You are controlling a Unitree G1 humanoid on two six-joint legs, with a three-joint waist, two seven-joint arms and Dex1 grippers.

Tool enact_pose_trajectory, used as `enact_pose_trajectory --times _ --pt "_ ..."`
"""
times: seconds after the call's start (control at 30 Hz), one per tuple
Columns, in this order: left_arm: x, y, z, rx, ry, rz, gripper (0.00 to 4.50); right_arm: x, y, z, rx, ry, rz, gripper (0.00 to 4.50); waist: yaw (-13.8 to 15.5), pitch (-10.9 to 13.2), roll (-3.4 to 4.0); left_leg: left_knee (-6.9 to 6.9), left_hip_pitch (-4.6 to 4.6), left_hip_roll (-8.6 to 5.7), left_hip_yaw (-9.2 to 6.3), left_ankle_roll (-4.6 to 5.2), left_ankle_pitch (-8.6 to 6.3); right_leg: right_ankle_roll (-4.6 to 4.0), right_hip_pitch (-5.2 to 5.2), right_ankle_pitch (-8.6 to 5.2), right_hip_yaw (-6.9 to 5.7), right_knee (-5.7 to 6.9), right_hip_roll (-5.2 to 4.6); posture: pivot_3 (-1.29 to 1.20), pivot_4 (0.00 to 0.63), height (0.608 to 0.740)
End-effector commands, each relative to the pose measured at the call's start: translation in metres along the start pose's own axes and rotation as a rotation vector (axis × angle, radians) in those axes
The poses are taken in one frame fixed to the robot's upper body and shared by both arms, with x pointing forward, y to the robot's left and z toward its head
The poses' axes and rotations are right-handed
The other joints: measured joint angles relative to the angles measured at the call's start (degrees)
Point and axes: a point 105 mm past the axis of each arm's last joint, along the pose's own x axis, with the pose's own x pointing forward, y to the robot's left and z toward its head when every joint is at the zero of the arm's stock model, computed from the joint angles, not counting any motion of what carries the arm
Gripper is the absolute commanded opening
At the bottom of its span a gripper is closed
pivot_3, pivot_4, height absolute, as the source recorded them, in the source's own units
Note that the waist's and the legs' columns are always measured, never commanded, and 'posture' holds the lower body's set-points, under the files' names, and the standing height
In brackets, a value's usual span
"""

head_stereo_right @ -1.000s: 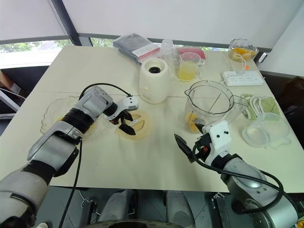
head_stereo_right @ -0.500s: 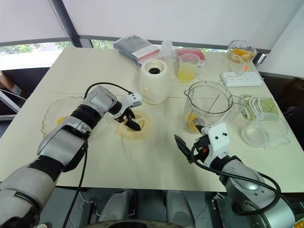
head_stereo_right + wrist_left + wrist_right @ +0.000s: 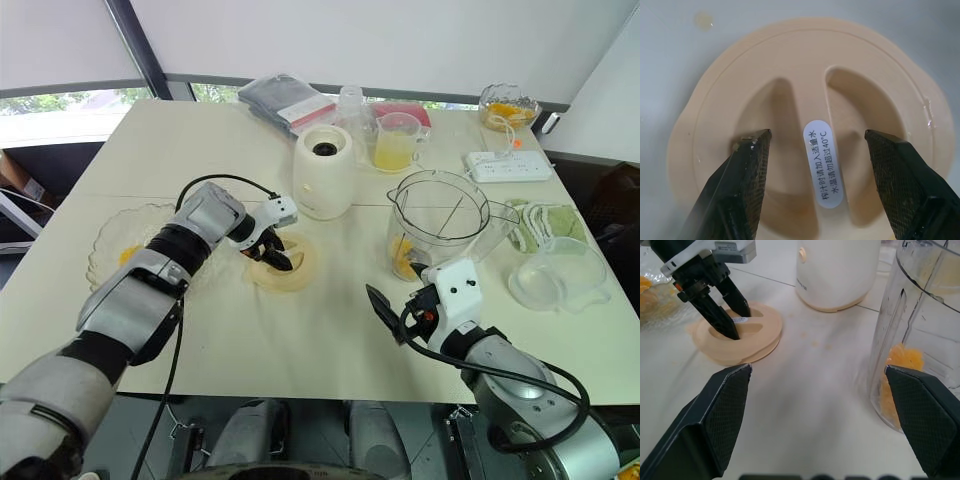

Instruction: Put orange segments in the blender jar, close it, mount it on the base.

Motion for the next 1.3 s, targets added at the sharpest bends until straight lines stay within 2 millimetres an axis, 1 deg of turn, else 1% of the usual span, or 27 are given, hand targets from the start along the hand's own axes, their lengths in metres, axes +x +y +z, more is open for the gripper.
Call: enact_pose_trajectory --times 0.03,0.27,0.37,0.4,0.43,0.47,0.5,0.53,0.7,0.83,0.93,1.07,1.17,1.3 --pt "0.014 0.000 -0.027 0.003 0.102 0.034 3.13 -0.001 0.000 0.009 -0.032 -0.032 0.000 4.50 -0.01 -0.11 0.01 0.00 0.04 0.00 0.00 0.00 0.00 0.00 0.04 0.00 0.01 0.00 0.00 0.00 0.150 0.740" --pt "0.017 -0.001 -0.028 0.012 0.112 0.052 3.13 -0.001 0.001 0.007 -0.037 -0.030 -0.011 4.50 -0.25 -0.19 0.02 -0.02 0.64 0.04 -0.01 0.01 -0.01 -0.19 0.63 -0.11 0.03 -0.03 0.00 0.00 0.150 0.740" --pt "0.017 0.000 -0.027 0.019 0.114 0.057 2.27 -0.001 0.000 0.007 -0.038 -0.029 -0.018 4.50 -0.36 -0.23 0.05 -0.02 0.71 0.09 -0.02 0.01 -0.01 -0.20 0.70 -0.11 0.04 -0.04 0.00 0.00 0.150 0.740" --pt "0.017 0.000 -0.028 0.021 0.115 0.058 1.72 -0.001 -0.001 0.006 -0.039 -0.027 -0.020 4.50 -0.34 -0.26 0.08 -0.02 0.71 0.09 -0.02 0.01 -0.01 -0.20 0.71 -0.11 0.04 -0.05 0.00 0.00 0.150 0.740" --pt "0.017 0.000 -0.028 0.022 0.116 0.058 1.31 -0.001 -0.001 0.006 -0.040 -0.026 -0.021 4.50 -0.33 -0.28 0.10 -0.02 0.71 0.09 -0.02 0.00 -0.01 -0.20 0.72 -0.11 0.04 -0.06 0.00 0.00 0.150 0.740" --pt "0.017 0.000 -0.028 0.022 0.117 0.058 0.77 -0.001 -0.001 0.006 -0.040 -0.026 -0.022 4.50 -0.33 -0.34 0.12 -0.02 0.71 0.09 -0.02 0.00 -0.01 -0.20 0.72 -0.11 0.04 -0.06 -0.01 0.00 0.150 0.740" --pt "0.016 0.000 -0.028 0.022 0.117 0.058 0.32 -0.002 -0.001 0.006 -0.040 -0.025 -0.023 4.50 -0.33 -0.37 0.14 -0.02 0.73 0.09 -0.02 0.00 -0.01 -0.20 0.74 -0.11 0.04 -0.06 -0.01 0.00 0.150 0.740" --pt "0.016 0.000 -0.029 0.022 0.117 0.059 0.23 -0.002 -0.001 0.006 -0.041 -0.025 -0.024 4.50 -0.33 -0.37 0.14 -0.02 0.78 0.10 -0.03 0.00 -0.01 -0.20 0.78 -0.11 0.04 -0.06 -0.01 0.00 0.150 0.740" --pt "0.014 -0.001 -0.028 0.021 0.098 0.041 0.23 -0.002 -0.003 0.005 -0.039 -0.025 -0.030 4.50 -0.40 -0.38 0.15 -0.02 0.80 0.12 -0.05 0.00 -0.01 -0.22 0.80 -0.12 0.05 -0.07 -0.02 0.00 0.150 0.740" --pt "0.003 0.006 -0.017 0.115 0.041 0.065 0.23 -0.002 -0.006 0.002 -0.033 -0.017 -0.042 4.50 -0.43 -0.37 0.13 -0.03 0.78 0.15 -0.05 0.01 -0.01 -0.22 0.77 -0.12 0.05 -0.09 -0.02 0.00 0.150 0.740" --pt "-0.010 0.009 -0.003 0.168 -0.028 0.050 0.23 -0.005 -0.012 -0.005 -0.029 -0.003 -0.069 4.50 -0.38 -0.34 0.09 -0.03 0.64 0.16 -0.06 0.00 -0.01 -0.23 0.65 -0.12 0.05 -0.09 -0.03 0.00 0.150 0.740" --pt "-0.034 0.011 0.022 0.256 -0.126 0.035 0.23 -0.014 -0.025 -0.018 0.006 0.021 -0.136 4.50 -0.27 -0.32 0.08 -0.04 0.23 0.14 0.00 0.01 -0.02 -0.20 0.19 -0.11 0.07 -0.09 -0.03 0.00 0.150 0.740" --pt "-0.047 0.013 0.030 0.343 -0.157 0.047 0.23 -0.020 -0.031 -0.023 0.023 0.025 -0.171 4.50 -0.06 -0.32 0.08 -0.04 -0.23 0.11 0.00 0.01 -0.02 -0.03 -0.22 -0.01 0.04 -0.09 -0.02 0.00 0.150 0.740" --pt "-0.066 0.010 0.035 0.453 -0.186 0.007 0.23 -0.025 -0.043 -0.027 0.023 0.024 -0.244 4.50 0.00 -0.32 0.09 -0.04 -0.28 0.07 0.02 0.09 -0.06 -0.01 -0.25 -0.02 0.03 -0.15 -0.02 0.00 0.150 0.740"
